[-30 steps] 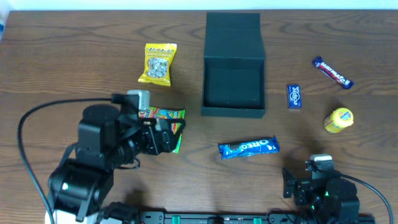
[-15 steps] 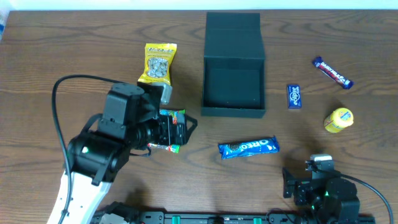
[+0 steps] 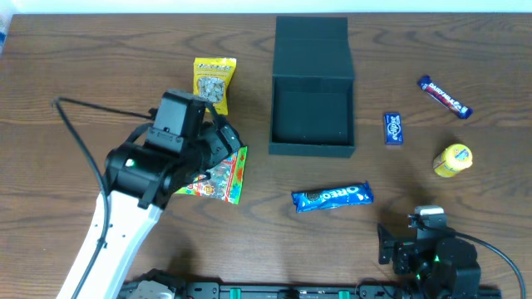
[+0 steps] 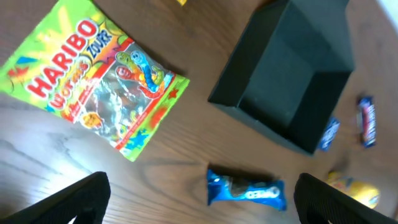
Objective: Pack container
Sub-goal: 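Reach the left gripper forward over the green Haribo bag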
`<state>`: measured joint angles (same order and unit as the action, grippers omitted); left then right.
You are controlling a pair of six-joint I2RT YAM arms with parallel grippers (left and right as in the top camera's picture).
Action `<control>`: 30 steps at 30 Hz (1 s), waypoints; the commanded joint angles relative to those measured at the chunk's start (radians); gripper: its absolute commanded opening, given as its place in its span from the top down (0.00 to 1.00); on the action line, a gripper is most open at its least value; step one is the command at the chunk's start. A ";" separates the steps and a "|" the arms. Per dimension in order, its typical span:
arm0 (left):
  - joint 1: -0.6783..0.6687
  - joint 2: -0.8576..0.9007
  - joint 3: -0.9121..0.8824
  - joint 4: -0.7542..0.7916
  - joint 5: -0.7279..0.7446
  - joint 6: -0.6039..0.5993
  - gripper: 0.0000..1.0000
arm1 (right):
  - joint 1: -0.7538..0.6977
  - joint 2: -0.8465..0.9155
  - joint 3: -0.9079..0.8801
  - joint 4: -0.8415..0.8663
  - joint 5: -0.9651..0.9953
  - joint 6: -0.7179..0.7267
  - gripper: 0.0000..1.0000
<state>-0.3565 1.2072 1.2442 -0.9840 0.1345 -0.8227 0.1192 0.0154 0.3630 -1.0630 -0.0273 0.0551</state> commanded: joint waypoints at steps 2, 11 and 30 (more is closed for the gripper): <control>-0.004 0.020 0.016 0.024 0.013 0.085 0.05 | -0.010 -0.009 -0.007 -0.006 -0.003 -0.012 0.01; 0.010 0.089 0.016 -0.036 -0.007 -0.319 0.04 | -0.010 -0.009 -0.007 -0.006 -0.003 -0.012 0.01; 0.154 0.459 0.013 -0.040 0.026 -0.377 0.05 | -0.010 -0.009 -0.007 -0.006 -0.003 -0.012 0.01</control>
<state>-0.2047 1.6394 1.2446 -1.0206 0.1619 -1.2335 0.1192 0.0147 0.3630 -1.0626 -0.0273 0.0551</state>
